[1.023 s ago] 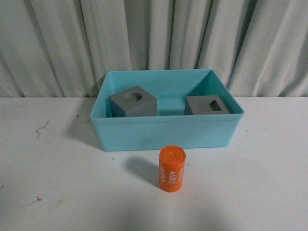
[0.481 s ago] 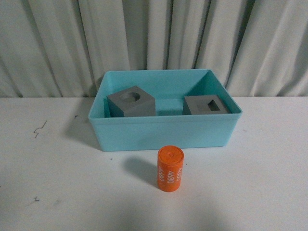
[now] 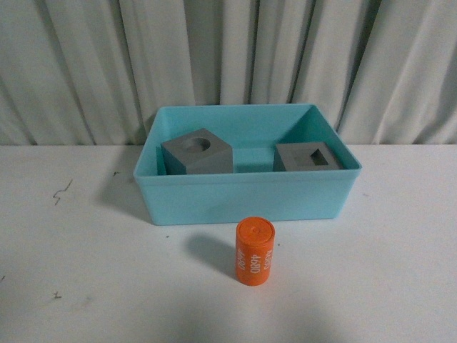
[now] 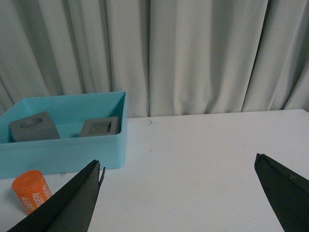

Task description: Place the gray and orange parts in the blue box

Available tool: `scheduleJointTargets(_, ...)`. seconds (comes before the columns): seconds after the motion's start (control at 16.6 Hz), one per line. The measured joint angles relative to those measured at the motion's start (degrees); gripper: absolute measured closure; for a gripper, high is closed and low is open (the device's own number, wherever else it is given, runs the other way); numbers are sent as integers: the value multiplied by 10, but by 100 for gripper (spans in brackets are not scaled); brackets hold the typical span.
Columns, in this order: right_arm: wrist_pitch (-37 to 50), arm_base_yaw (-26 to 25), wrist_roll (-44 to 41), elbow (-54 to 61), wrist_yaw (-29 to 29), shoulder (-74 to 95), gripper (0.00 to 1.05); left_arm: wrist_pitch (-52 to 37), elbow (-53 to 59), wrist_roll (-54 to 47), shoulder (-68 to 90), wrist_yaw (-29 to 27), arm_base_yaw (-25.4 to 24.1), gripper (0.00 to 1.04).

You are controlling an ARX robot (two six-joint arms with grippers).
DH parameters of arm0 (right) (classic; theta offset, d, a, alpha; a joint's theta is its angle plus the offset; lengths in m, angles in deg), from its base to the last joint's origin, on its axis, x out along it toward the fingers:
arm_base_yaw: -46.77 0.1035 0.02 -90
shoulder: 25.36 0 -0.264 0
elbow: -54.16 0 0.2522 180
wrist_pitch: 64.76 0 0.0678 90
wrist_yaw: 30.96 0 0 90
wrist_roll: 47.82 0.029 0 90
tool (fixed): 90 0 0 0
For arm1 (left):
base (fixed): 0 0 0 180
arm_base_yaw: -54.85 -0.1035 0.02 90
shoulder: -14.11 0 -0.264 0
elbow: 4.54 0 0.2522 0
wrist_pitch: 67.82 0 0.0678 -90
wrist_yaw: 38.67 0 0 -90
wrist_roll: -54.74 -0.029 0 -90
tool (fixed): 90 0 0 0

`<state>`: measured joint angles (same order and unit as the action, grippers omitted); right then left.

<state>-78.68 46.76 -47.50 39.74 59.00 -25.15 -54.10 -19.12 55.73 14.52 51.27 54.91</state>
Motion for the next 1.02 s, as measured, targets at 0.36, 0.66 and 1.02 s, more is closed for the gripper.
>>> scheduleJointTargets(0.36,-1,0,0,0,0,0,6,2,2,0,0,0,0,103)
scheduleJointTargets(0.66,32,-97,45,-191,-140,386,6,3,2,0,0,0,0,46)
scheduleJointTargets(1.02,90,156,-176,-401,-251,833,6,2,2,0,0,0,0,7)
